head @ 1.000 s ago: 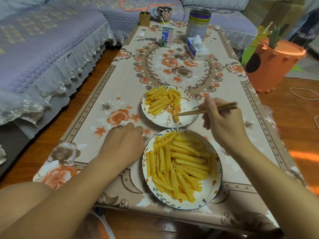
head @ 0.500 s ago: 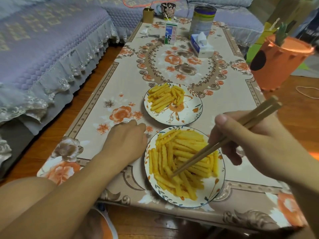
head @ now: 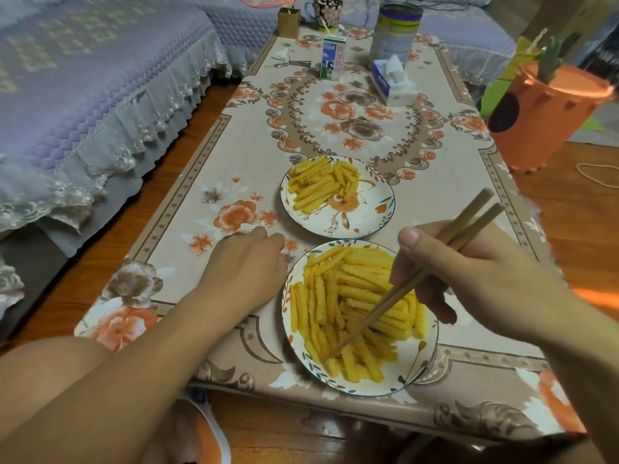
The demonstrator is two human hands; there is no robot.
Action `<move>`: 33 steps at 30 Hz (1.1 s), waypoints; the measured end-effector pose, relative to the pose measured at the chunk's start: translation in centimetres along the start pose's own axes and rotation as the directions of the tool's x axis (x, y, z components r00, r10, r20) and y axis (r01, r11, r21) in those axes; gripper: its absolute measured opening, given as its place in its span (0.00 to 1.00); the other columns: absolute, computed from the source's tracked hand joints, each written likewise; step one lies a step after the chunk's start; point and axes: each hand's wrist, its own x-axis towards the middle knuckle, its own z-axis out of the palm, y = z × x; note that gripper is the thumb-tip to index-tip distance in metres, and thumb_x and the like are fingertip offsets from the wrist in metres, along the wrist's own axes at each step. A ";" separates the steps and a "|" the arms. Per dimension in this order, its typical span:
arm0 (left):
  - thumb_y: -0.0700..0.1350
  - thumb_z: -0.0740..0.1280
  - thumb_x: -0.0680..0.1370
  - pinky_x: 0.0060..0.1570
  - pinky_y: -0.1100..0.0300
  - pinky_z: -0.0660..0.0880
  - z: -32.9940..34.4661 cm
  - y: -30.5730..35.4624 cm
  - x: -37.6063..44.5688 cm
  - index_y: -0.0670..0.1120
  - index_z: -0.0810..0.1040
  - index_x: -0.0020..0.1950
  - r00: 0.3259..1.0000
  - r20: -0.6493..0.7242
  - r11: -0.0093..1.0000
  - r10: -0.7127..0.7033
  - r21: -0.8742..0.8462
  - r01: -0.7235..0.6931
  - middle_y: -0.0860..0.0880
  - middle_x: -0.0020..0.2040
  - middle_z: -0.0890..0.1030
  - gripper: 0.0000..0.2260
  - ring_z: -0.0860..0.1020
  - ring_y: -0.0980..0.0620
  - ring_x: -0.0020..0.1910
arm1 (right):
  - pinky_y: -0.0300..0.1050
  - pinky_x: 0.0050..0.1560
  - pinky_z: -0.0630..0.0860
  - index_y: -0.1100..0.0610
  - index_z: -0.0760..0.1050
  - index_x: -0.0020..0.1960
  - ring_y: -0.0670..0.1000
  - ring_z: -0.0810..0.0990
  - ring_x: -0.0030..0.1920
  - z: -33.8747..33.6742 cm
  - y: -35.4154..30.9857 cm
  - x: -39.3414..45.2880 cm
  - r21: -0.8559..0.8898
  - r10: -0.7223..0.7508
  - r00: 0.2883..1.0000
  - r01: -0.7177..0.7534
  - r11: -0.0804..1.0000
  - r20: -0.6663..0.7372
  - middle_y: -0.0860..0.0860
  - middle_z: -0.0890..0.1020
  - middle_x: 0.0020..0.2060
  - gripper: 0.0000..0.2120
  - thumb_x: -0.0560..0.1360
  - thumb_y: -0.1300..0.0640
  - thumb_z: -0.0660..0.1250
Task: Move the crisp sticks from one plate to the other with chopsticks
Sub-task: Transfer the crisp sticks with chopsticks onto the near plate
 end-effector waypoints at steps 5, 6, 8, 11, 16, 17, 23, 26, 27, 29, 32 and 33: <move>0.49 0.56 0.83 0.37 0.54 0.64 -0.1 0.1 0.0 0.48 0.78 0.55 1.000 0.000 1.000 0.001 0.013 -0.001 0.47 0.49 0.78 0.12 0.79 0.40 0.46 | 0.44 0.24 0.67 0.57 0.83 0.37 0.58 0.72 0.20 -1.6 -0.2 0.5 -0.003 -0.045 0.989 0.045 0.999 -0.138 0.61 0.76 0.24 0.22 0.76 0.42 0.62; 0.49 0.56 0.83 0.37 0.55 0.64 -0.1 0.1 0.0 0.48 0.78 0.55 1.000 -0.005 1.000 0.003 0.018 -0.003 0.47 0.49 0.78 0.12 0.79 0.40 0.46 | 0.46 0.24 0.66 0.58 0.83 0.37 0.59 0.71 0.20 -2.0 0.0 0.6 0.019 -0.054 0.978 0.059 0.998 -0.202 0.62 0.76 0.24 0.22 0.77 0.43 0.63; 0.50 0.56 0.83 0.37 0.54 0.64 -0.1 0.1 -0.1 0.48 0.78 0.54 1.000 -0.013 1.000 0.004 0.014 -0.004 0.47 0.49 0.78 0.12 0.79 0.40 0.46 | 0.46 0.25 0.64 0.60 0.83 0.38 0.59 0.68 0.22 -2.5 0.4 0.9 0.080 -0.056 0.927 0.092 0.992 -0.371 0.61 0.73 0.23 0.21 0.82 0.49 0.62; 0.49 0.57 0.82 0.36 0.55 0.64 0.2 0.0 0.0 0.48 0.79 0.53 0.999 -0.034 1.000 0.015 -0.001 -0.015 0.47 0.47 0.78 0.12 0.80 0.40 0.44 | 0.46 0.26 0.68 0.59 0.82 0.39 0.55 0.71 0.26 -2.4 1.8 2.0 0.112 -0.023 0.805 0.111 0.987 -0.593 0.59 0.75 0.26 0.21 0.85 0.52 0.60; 0.50 0.56 0.78 0.31 0.57 0.63 0.9 -0.3 0.1 0.49 0.80 0.45 0.997 -0.044 0.998 0.056 0.042 -0.054 0.48 0.38 0.77 0.14 0.80 0.41 0.35 | 0.43 0.30 0.76 0.53 0.82 0.45 0.51 0.80 0.27 -0.8 5.7 5.2 0.085 0.013 0.751 0.057 0.995 -0.661 0.54 0.81 0.30 0.15 0.85 0.51 0.61; 0.50 0.56 0.77 0.30 0.58 0.63 1.0 -0.3 0.1 0.49 0.80 0.43 0.998 -0.043 0.997 0.056 0.053 -0.053 0.48 0.37 0.77 0.14 0.79 0.42 0.34 | 0.45 0.31 0.78 0.53 0.82 0.45 0.53 0.81 0.27 -0.5 6.1 5.8 0.089 0.017 0.748 0.057 0.994 -0.664 0.54 0.81 0.30 0.15 0.85 0.50 0.62; 0.50 0.56 0.80 0.33 0.57 0.64 0.5 -0.1 0.1 0.49 0.80 0.48 0.999 -0.028 0.998 0.038 0.059 -0.036 0.48 0.42 0.78 0.14 0.80 0.42 0.39 | 0.50 0.34 0.80 0.55 0.82 0.45 0.53 0.81 0.28 0.3 6.6 8.8 0.151 0.063 0.738 0.052 0.987 -0.672 0.54 0.80 0.28 0.18 0.85 0.48 0.61; 0.50 0.56 0.83 0.40 0.55 0.65 0.2 0.0 0.0 0.49 0.79 0.57 1.000 0.001 0.999 0.007 0.039 -0.007 0.48 0.51 0.79 0.13 0.80 0.42 0.50 | 0.45 0.30 0.76 0.61 0.82 0.45 0.52 0.78 0.27 0.0 6.6 8.8 0.231 0.136 0.708 0.039 0.972 -0.693 0.55 0.78 0.29 0.21 0.86 0.50 0.59; 0.50 0.55 0.83 0.41 0.54 0.65 0.0 0.1 0.0 0.50 0.78 0.58 1.000 0.014 0.999 -0.002 0.036 0.001 0.48 0.53 0.78 0.13 0.79 0.42 0.52 | 0.44 0.29 0.75 0.62 0.82 0.45 0.51 0.77 0.26 -0.2 6.5 8.6 0.251 0.157 0.694 0.036 0.967 -0.703 0.55 0.78 0.29 0.21 0.86 0.51 0.58; 0.51 0.54 0.84 0.42 0.54 0.65 -0.1 0.1 0.2 0.50 0.77 0.60 0.999 0.033 0.999 -0.016 0.032 0.015 0.48 0.54 0.78 0.14 0.79 0.42 0.53 | 0.43 0.27 0.74 0.63 0.81 0.45 0.50 0.76 0.25 -1.1 6.1 8.1 0.295 0.196 0.667 0.038 0.955 -0.719 0.55 0.77 0.29 0.20 0.86 0.53 0.58; 0.52 0.53 0.84 0.41 0.54 0.66 0.0 0.0 0.4 0.51 0.77 0.60 0.999 0.045 0.999 -0.016 0.033 0.014 0.49 0.54 0.78 0.15 0.80 0.42 0.52 | 0.42 0.26 0.72 0.63 0.81 0.43 0.49 0.74 0.24 -2.7 5.5 7.1 0.381 0.254 0.651 0.059 0.923 -0.715 0.53 0.76 0.27 0.17 0.84 0.58 0.58; 0.52 0.53 0.84 0.41 0.54 0.67 0.0 0.0 0.4 0.51 0.77 0.60 0.999 0.047 0.999 -0.016 0.035 0.015 0.49 0.53 0.78 0.15 0.80 0.42 0.52 | 0.41 0.26 0.72 0.63 0.80 0.43 0.49 0.74 0.24 -3.3 5.4 6.7 0.410 0.276 0.657 0.056 0.910 -0.702 0.53 0.76 0.27 0.16 0.84 0.59 0.58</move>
